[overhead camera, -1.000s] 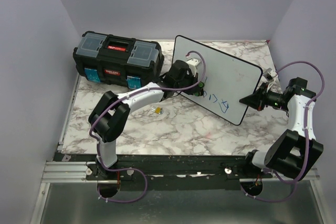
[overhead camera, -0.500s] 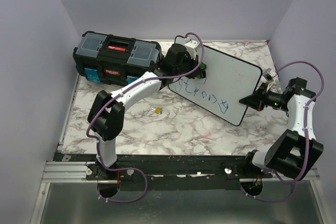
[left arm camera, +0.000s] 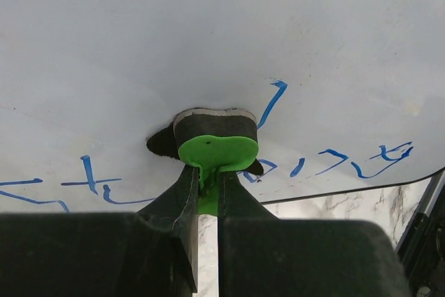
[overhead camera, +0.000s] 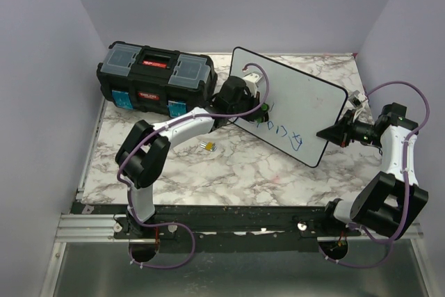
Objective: Erase the whiteboard
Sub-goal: Erase the whiteboard at the center of the board.
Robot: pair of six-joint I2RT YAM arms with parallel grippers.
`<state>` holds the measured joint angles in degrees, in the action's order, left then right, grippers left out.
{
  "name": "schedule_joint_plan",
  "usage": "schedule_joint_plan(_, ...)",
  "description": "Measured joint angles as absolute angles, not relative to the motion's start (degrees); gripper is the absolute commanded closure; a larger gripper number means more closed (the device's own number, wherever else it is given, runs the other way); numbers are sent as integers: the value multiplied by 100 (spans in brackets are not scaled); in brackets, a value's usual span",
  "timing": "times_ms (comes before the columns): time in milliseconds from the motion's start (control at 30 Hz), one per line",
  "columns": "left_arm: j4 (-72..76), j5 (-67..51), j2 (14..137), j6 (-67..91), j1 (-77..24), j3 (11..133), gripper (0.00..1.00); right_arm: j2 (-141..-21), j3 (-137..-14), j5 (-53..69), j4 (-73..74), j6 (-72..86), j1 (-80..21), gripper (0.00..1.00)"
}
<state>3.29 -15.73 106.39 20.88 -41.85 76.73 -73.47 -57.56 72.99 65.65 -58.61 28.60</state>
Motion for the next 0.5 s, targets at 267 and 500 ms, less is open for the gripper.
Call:
schedule_joint_plan(267,-451,-1573,10742,1973,-4185,8434,100,-7347,-5756,7299,6558,-5892,2860,99)
schedule_joint_plan(500,-550,-1573,10796,1911,-4160,9111,100,-7345,-5756,7299,6558,-5933,2858,99)
